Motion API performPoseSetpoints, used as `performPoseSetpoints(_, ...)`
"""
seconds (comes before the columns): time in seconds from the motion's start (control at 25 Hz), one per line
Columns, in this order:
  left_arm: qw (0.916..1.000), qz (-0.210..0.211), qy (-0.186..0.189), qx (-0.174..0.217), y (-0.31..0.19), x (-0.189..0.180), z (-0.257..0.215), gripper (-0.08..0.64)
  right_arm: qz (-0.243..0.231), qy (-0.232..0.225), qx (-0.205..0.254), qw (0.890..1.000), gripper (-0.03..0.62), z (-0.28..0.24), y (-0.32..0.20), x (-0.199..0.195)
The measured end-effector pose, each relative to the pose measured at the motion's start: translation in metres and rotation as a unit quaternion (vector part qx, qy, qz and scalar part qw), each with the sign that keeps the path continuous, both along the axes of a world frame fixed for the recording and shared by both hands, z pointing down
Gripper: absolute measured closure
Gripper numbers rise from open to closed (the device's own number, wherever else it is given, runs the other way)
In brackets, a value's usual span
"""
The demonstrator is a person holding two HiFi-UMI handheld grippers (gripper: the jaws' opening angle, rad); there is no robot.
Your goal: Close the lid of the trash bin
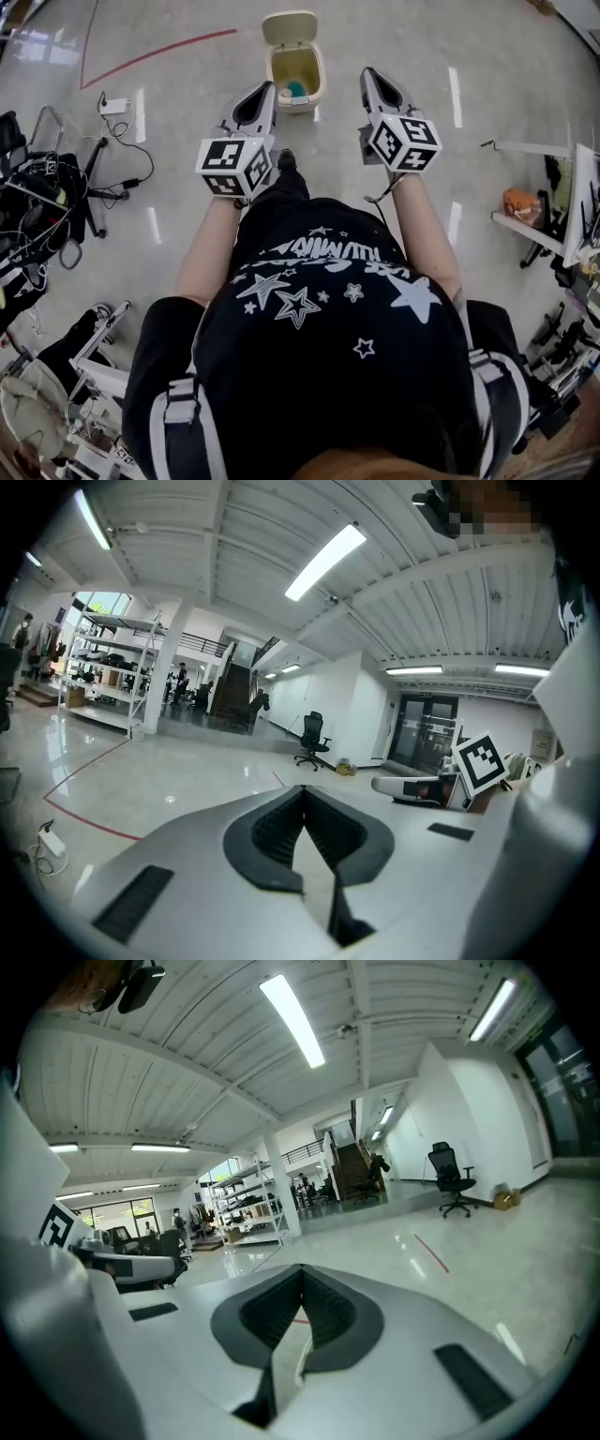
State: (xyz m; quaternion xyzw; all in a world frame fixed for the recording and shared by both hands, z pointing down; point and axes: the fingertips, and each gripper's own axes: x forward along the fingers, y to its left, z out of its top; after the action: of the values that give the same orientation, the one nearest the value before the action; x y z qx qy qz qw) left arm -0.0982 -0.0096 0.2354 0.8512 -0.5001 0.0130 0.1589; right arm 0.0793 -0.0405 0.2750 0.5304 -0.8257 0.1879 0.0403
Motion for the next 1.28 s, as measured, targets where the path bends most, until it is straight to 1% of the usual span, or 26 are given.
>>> performPoseSetpoints(0.16,0.9998,0.016,0.006,-0.005,-0.037,-0.016,0.003,0.549,0.011,0.006,-0.008,1.0,0.591,0.004,-0.03,-0.018)
performPoseSetpoints(0.28,0.9995,0.028,0.01,-0.009,-0.058,-0.02,0.007,0.549,0.02,0.006,-0.011,1.0,0.591,0.006,-0.052,-0.026)
performPoseSetpoints(0.52,0.9988,0.043,0.017,-0.017,-0.094,-0.023,0.014,0.548,0.034,-0.017,-0.034,0.999,0.591,0.019,-0.083,-0.037)
performPoseSetpoints(0.72,0.9983,0.047,0.014,-0.031,-0.112,-0.025,0.024,0.548,0.043,-0.013,-0.064,0.997,0.591,0.039,-0.092,-0.033)
performPoseSetpoints(0.8,0.9982,0.046,0.009,-0.037,-0.121,-0.024,0.029,0.548,0.046,-0.019,-0.074,0.996,0.591,0.047,-0.1,-0.029)
performPoseSetpoints(0.96,0.9984,0.031,0.004,-0.048,-0.144,-0.02,0.042,0.548,0.028,-0.023,-0.086,0.996,0.591,0.06,-0.128,-0.026)
performPoseSetpoints(1.12,0.9979,0.011,-0.007,-0.063,-0.174,-0.014,0.052,0.548,0.0,-0.017,-0.1,0.995,0.591,0.075,-0.171,-0.028)
performPoseSetpoints(1.28,0.9968,0.001,-0.013,-0.079,-0.205,-0.004,0.066,0.548,-0.022,-0.02,-0.121,0.992,0.591,0.092,-0.215,-0.028)
